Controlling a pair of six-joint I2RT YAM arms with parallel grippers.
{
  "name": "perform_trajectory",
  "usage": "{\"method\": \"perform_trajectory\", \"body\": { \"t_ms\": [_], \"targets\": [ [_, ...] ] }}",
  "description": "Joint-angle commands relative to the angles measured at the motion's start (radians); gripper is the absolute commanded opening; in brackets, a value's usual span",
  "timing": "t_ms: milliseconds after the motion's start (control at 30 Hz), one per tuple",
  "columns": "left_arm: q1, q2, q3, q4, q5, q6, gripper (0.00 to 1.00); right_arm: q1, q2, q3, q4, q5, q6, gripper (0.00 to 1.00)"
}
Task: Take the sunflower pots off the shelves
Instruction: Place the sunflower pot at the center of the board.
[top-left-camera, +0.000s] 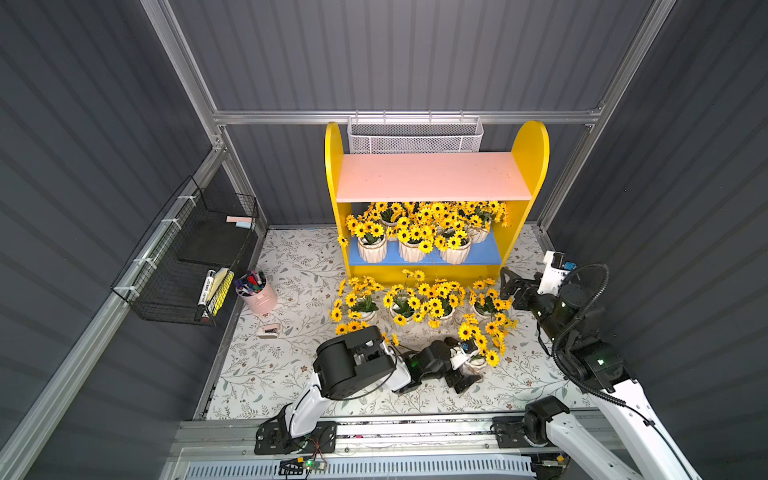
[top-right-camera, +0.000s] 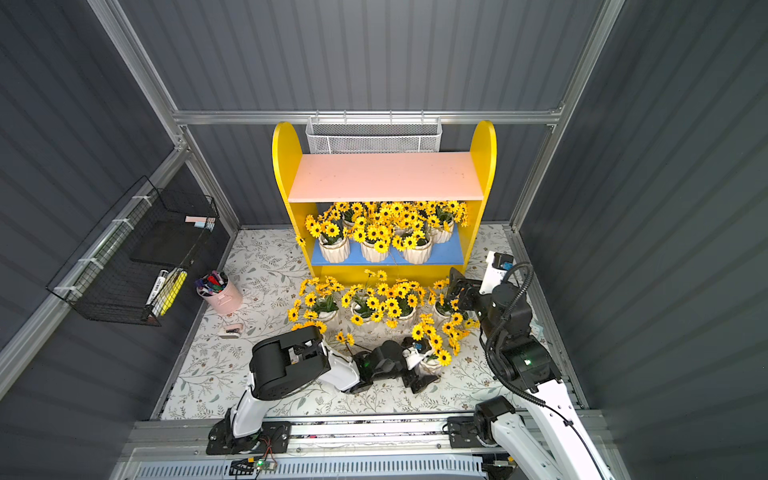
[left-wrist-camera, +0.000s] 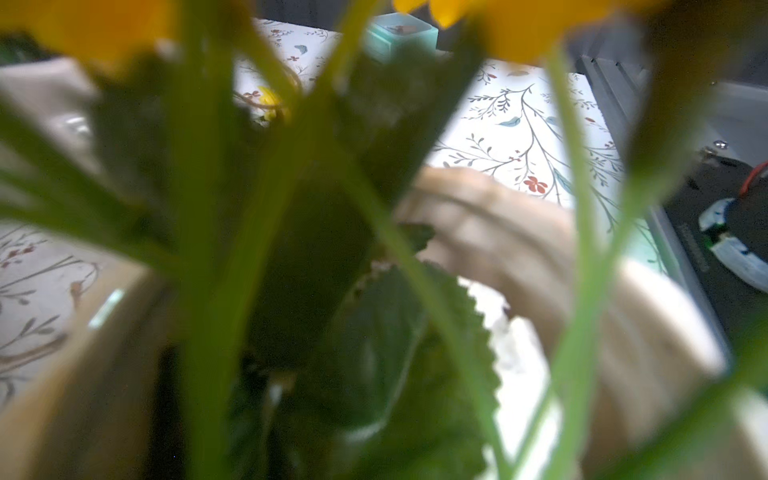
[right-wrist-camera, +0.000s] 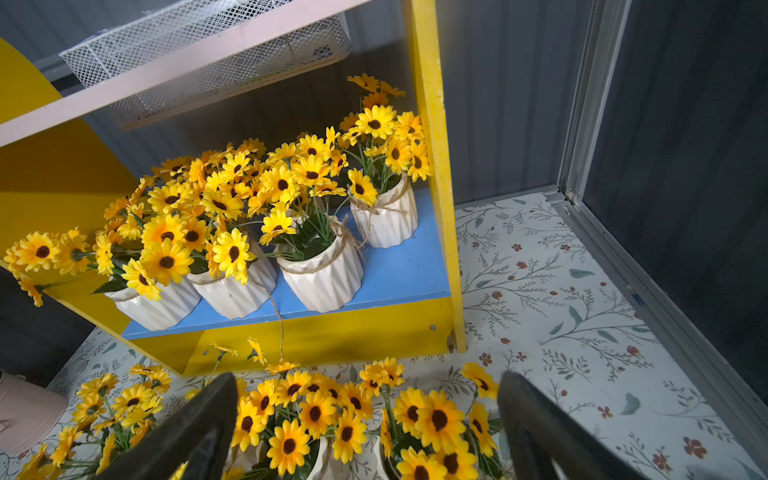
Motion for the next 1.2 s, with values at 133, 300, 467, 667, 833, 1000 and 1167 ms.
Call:
{"method": "perform_trajectory", "body": {
  "t_ms": [133, 300, 467, 667, 833, 1000, 1167],
  "targets": [
    [-0.004, 0.064, 0.021, -0.288, 0.015, -0.004, 0.99, -0.003, -0.018, -0.022, -0.003, 0.022, -0.005, 0.99],
    [-0.004, -0.026, -0.021, -0.352, 0.007, 0.045, 1.0, -0.003, -0.041, -0.026, -0.018, 0.035, -0.02, 0.99],
    [-0.004, -0.079, -0.048, -0.377, 0.005, 0.12, 0.99, -0.003, -0.04, -0.009, -0.039, 0.02, -0.027, 0.99],
    [-0.004, -0.149, -0.06, -0.314, 0.01, 0.143, 0.99, -0.003, -0.027, -0.009, -0.044, -0.007, -0.025, 0.99],
    [-0.004, -0.261, -0.059, -0.345, 0.013, 0.185, 0.99, -0.004, -0.037, -0.006, -0.054, 0.002, -0.025, 0.99],
    [-0.004, -0.417, -0.03, -0.545, 0.037, 0.253, 0.99, -0.003, -0.033, 0.004, -0.075, 0.003, -0.022, 0.99],
    [-0.004, -0.563, -0.026, -0.713, -0.033, 0.295, 0.99, -0.003, 0.005, 0.037, -0.102, -0.031, -0.017, 0.99]
  ]
}}
